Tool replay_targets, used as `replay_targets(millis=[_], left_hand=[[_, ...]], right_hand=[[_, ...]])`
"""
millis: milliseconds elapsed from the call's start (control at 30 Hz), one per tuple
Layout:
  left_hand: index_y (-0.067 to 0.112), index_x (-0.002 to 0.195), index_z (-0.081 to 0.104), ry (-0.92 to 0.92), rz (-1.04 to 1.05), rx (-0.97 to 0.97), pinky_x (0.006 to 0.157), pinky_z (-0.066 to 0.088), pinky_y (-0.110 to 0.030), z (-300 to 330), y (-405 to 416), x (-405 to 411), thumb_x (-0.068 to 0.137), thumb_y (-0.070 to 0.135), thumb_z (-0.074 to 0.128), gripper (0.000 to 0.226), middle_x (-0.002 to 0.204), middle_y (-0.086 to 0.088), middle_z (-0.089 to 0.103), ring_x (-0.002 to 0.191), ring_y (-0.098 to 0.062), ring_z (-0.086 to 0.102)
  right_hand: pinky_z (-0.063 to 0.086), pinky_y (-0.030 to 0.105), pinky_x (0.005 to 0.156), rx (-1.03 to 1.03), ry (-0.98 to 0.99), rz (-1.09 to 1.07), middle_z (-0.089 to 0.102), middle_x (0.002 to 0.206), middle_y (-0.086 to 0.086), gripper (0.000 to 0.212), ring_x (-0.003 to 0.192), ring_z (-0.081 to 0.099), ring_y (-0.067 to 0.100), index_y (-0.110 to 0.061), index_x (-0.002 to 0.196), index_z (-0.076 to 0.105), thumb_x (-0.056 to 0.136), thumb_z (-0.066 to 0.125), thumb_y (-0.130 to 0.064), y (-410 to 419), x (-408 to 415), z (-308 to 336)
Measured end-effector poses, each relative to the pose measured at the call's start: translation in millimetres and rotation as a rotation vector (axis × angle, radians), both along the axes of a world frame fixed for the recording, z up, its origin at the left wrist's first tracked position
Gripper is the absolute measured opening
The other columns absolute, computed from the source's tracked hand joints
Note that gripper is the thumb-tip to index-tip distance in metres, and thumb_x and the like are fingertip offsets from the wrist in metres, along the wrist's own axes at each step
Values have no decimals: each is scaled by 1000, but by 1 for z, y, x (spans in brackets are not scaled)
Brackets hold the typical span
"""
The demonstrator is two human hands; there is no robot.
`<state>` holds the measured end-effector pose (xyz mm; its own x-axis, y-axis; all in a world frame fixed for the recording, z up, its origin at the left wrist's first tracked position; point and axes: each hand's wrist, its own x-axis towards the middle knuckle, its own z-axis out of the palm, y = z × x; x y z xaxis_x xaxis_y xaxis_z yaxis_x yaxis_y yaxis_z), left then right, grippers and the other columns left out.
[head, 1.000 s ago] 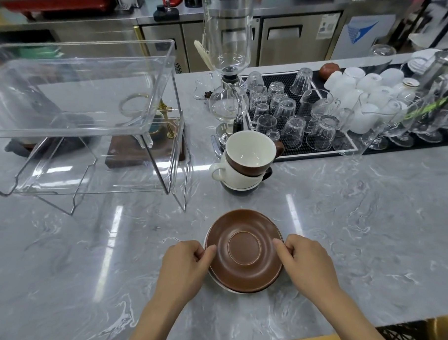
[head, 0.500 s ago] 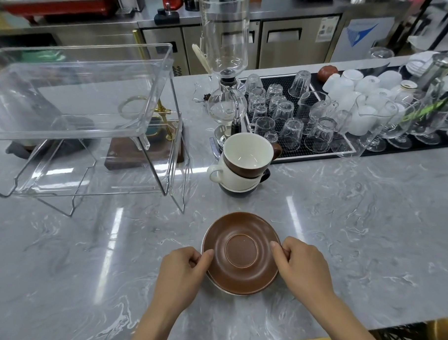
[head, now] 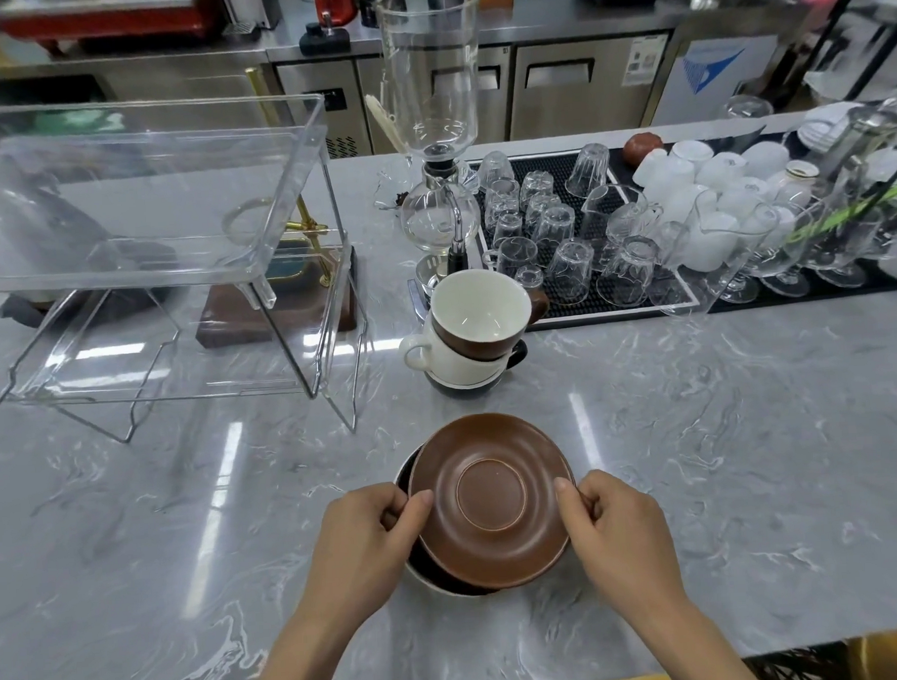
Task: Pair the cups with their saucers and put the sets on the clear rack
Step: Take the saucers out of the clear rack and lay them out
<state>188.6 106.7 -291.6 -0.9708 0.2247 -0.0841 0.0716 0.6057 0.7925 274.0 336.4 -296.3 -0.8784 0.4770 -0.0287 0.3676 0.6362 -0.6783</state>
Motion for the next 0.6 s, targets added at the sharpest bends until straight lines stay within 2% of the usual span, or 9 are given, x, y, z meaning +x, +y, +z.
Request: replay_targets(millis=[167,267,333,400,467,600], left_hand=[[11,55,52,44,-74,10,47,35,-20,4,31,-8,89,36,71,46,43,7,42,42,-8,41],[11,56,54,76,-139,-24,48,36,-22,8,55,-15,89,39,69,46,44,4,46,44,-9,46],[12,57,55,83,-169,-50,48,35,-23,8,70,-19,89,42,67,46,46,-1,50,46,-10,47],[10,56,53,112,-202,-76,49,33,-21,8,86,-25,90,41,67,47,47,-5,49,47,-12,45],[12,54,48,149,-237,-116,48,31,-20,9,105,-30,90,41,66,49,44,1,43,48,-13,43],[10,56,47,185,-289,-179,47,26,-24,8,134,-41,93,42,62,52,45,0,44,50,-19,47]], right_hand=[[31,31,49,-33,47,-111,35,45,-4,49,47,34,12,-10,57,40,91,59,-39,24,6,4],[29,29,47,-30,77,-157,41,47,-5,49,46,34,12,-17,54,36,92,59,-39,43,10,4],[29,30,47,-5,89,-172,38,45,-3,49,45,34,12,-21,53,34,92,59,-37,56,11,4],[31,30,47,25,85,-189,35,44,-4,49,45,36,11,-19,52,37,92,60,-36,70,10,3],[32,30,48,46,73,-210,38,44,-3,48,46,40,14,-16,53,41,93,60,-36,86,9,2],[31,28,46,52,66,-219,39,44,-3,48,44,39,12,-16,53,42,93,59,-36,112,2,0]])
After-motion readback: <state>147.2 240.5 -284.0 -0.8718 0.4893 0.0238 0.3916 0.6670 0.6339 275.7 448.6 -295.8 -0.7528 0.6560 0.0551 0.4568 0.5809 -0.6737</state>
